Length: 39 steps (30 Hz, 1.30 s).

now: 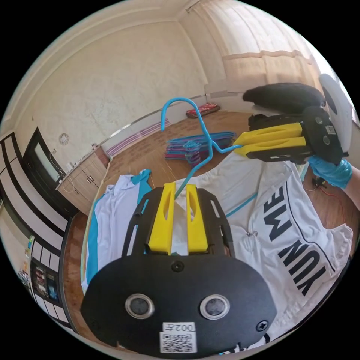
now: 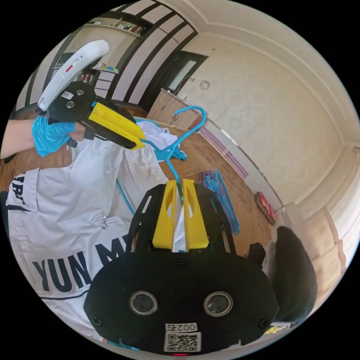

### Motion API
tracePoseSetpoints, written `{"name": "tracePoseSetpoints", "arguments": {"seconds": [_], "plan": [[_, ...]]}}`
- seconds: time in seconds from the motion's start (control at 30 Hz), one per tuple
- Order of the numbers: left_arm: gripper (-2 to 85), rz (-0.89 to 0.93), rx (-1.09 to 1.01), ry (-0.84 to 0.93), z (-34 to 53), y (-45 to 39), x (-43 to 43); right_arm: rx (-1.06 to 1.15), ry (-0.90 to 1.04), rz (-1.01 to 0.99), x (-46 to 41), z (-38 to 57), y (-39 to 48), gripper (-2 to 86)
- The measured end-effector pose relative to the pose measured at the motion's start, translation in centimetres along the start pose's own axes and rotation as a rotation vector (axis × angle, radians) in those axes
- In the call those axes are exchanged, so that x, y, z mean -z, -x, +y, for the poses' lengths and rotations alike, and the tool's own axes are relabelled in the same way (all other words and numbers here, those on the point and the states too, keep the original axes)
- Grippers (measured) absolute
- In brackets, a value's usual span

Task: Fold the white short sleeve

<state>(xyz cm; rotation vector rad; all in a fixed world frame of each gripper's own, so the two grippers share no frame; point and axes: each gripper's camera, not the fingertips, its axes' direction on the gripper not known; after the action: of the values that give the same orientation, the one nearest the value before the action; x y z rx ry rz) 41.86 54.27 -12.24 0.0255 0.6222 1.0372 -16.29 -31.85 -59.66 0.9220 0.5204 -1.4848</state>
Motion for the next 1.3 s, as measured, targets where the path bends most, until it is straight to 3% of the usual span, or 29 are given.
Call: {"name": "tracePoseSetpoints", "arguments": {"seconds": [0.23,0.67,0.9,1.3], "plan": [[4.7,0.076,0.029,0.137,4.7,-0.6,-1.7,0.103,0.177,-0.039,-2.6,0.0,7.4,2.6],[3.0,0.236,0.05,0.189,3.9,0.6,0.3,0.044,0.255,-0.118,-2.9,-0.2,9.3,3.7],[5.7,0.204,0.031,0.16,1.9,0.6,3.2,-0.042,0.252,-0.212,-2.9,-0.5,8.3,4.4],[7.1,0.152,-0.076,0.099,-2.8,-1.1,6.0,-0.043,0.253,-0.172,-1.3,-0.5,11.4,4.8]]}}
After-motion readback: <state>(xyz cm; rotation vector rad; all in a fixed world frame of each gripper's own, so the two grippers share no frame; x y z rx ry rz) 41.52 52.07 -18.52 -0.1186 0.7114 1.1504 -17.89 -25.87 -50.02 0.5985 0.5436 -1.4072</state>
